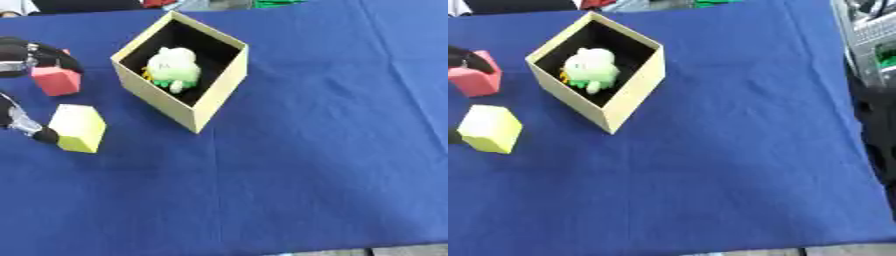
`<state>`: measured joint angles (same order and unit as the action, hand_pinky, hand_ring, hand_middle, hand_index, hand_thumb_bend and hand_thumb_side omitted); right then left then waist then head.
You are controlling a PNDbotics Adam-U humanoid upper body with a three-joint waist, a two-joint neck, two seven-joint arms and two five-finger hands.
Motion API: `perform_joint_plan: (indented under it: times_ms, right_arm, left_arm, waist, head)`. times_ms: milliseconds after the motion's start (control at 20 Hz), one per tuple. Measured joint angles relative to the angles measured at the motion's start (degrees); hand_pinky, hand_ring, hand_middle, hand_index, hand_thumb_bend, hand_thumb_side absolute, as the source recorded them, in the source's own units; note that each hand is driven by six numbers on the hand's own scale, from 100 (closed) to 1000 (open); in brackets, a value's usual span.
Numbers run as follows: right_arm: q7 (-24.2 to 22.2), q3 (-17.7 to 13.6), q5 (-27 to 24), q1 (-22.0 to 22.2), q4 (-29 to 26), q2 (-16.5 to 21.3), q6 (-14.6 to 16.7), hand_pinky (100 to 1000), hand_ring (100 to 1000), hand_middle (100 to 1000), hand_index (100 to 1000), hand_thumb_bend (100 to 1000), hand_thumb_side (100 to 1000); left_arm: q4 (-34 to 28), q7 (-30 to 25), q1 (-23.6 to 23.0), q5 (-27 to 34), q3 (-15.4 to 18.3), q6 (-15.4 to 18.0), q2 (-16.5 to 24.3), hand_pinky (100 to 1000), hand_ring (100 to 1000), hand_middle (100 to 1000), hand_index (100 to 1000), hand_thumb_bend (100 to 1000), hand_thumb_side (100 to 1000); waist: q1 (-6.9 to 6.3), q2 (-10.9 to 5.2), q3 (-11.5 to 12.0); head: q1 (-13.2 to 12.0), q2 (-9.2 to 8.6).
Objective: Pick up objects on the table and place them in the box.
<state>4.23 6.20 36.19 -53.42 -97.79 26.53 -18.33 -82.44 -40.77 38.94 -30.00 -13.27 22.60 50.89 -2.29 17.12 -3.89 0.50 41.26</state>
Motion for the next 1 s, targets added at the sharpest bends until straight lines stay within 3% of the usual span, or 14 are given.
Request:
perform_joint_plan:
  times_ms: [500, 1000]
  right_arm:
    - [0.13, -0.22, 0.0, 0.0, -0.38, -0.52, -0.14, 883, 907, 841, 964, 100, 863]
    - [0.15, -0.55, 0.0, 0.0, -0.86, -0.95, -0.31, 883, 908, 840, 964, 100, 867]
  left_arm:
    - [3.69, -2.19, 1.29, -1.86, -0.99, -2.19, -1.6, 870, 861, 759, 893, 841, 786]
    - [6.72, -1.27, 1.4, -4.78, -1.39, -1.27, -3.05, 853, 838, 706, 885, 790, 713]
  waist:
    - [0.12, 0.35, -0.36]
    - [0.29, 0.85, -0.67]
  head:
    - [-0.46, -0.01]
    - [-0.9, -0.19]
